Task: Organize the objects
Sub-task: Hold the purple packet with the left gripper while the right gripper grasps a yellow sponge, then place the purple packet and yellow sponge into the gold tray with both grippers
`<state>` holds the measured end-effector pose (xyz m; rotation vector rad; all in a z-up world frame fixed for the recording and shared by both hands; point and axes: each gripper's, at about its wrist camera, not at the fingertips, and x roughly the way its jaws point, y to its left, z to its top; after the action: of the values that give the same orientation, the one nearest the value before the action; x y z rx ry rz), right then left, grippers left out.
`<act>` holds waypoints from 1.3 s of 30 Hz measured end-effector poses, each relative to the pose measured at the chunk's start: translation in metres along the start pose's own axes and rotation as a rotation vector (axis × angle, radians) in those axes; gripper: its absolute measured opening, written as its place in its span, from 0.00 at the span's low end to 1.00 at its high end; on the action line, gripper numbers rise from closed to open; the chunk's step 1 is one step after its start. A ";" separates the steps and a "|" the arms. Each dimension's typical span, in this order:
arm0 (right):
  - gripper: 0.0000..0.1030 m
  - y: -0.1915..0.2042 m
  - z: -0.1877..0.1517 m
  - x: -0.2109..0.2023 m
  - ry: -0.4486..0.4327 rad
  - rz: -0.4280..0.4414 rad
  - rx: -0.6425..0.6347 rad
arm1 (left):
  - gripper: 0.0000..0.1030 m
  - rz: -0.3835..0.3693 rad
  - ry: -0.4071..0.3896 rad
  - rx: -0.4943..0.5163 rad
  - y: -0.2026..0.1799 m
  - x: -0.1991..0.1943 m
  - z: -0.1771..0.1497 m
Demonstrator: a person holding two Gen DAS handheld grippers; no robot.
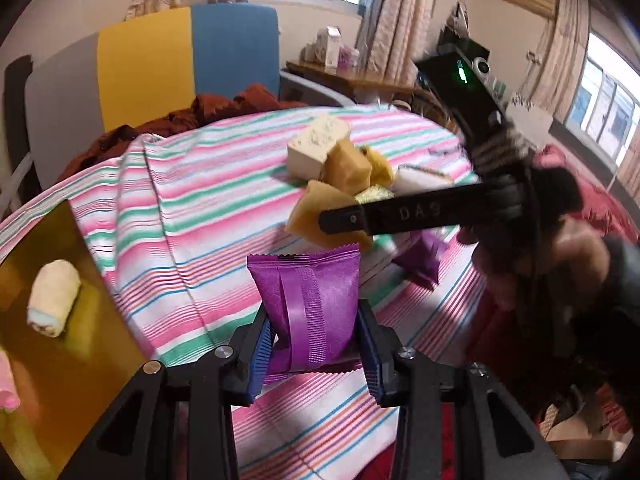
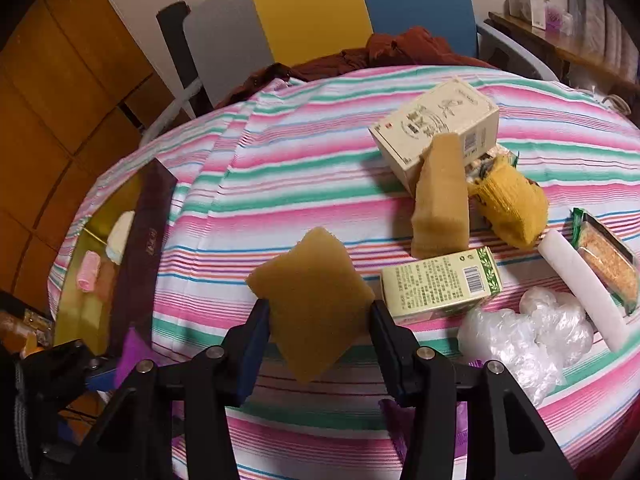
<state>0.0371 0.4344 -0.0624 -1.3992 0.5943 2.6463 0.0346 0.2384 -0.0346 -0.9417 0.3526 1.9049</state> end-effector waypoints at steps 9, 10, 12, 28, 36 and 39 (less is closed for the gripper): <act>0.49 0.025 -0.002 -0.022 -0.074 0.076 -0.045 | 0.38 0.091 -0.096 -0.154 0.044 -0.054 -0.006; 0.49 0.030 -0.001 -0.027 -0.088 0.088 -0.052 | 0.38 0.110 -0.107 -0.182 0.054 -0.061 -0.009; 0.49 0.043 0.002 -0.033 -0.112 0.117 -0.067 | 0.38 0.153 -0.128 -0.228 0.071 -0.073 -0.015; 0.61 0.222 -0.002 0.005 -0.032 0.335 -0.357 | 0.50 0.506 -0.094 -0.576 0.187 -0.127 -0.105; 0.80 0.229 -0.013 0.019 0.008 0.323 -0.364 | 0.52 0.551 -0.125 -0.624 0.194 -0.141 -0.111; 0.93 0.231 -0.019 0.016 -0.009 0.290 -0.376 | 0.52 0.557 -0.148 -0.607 0.188 -0.144 -0.101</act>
<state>-0.0167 0.2129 -0.0170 -1.4847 0.3283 3.1228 -0.0421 -0.0073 -0.0215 -1.1584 -0.0808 2.6597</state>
